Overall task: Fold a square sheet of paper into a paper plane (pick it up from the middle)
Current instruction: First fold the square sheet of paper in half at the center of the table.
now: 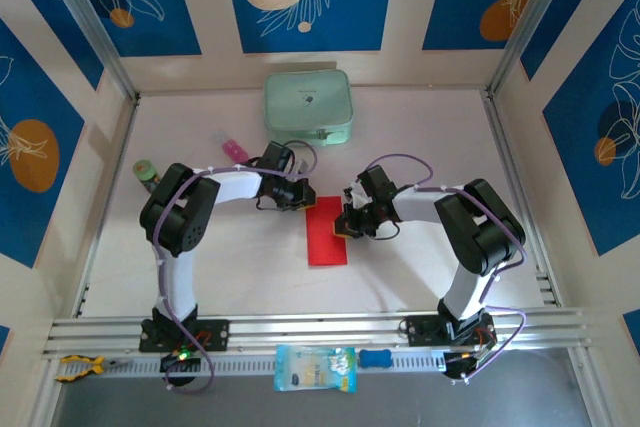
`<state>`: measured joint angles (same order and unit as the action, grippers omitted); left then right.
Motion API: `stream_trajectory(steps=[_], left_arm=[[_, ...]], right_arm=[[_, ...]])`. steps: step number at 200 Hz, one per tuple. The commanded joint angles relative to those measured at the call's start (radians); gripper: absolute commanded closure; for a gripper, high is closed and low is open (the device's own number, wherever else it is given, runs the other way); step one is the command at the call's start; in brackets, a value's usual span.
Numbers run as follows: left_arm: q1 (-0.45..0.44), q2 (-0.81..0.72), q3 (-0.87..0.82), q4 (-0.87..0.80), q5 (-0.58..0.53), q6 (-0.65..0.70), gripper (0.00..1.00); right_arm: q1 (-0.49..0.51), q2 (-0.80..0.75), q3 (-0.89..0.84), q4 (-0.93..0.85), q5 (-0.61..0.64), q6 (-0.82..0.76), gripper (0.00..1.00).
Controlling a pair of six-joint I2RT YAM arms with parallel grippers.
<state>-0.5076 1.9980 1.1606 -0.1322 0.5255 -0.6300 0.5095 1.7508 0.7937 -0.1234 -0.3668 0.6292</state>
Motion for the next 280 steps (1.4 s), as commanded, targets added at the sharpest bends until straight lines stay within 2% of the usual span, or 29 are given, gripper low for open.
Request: stream_trajectory(steps=[1, 215, 262, 280], left_arm=[[0.04, 0.022, 0.009, 0.015, -0.101, -0.008, 0.88], [0.055, -0.004, 0.028, -0.058, -0.282, -0.04, 0.92], [0.053, -0.059, 0.013, -0.05, -0.292, -0.036, 0.91], [0.052, -0.064, 0.032, -0.068, -0.261, -0.035, 0.9]], right_arm=[[0.006, 0.061, -0.055, -0.126, 0.139, -0.005, 1.0], [0.004, 0.057, -0.06, -0.122, 0.134, -0.008, 1.0], [0.005, 0.053, -0.063, -0.121, 0.133, -0.006, 1.0], [0.006, 0.054, -0.063, -0.119, 0.132, -0.006, 1.0]])
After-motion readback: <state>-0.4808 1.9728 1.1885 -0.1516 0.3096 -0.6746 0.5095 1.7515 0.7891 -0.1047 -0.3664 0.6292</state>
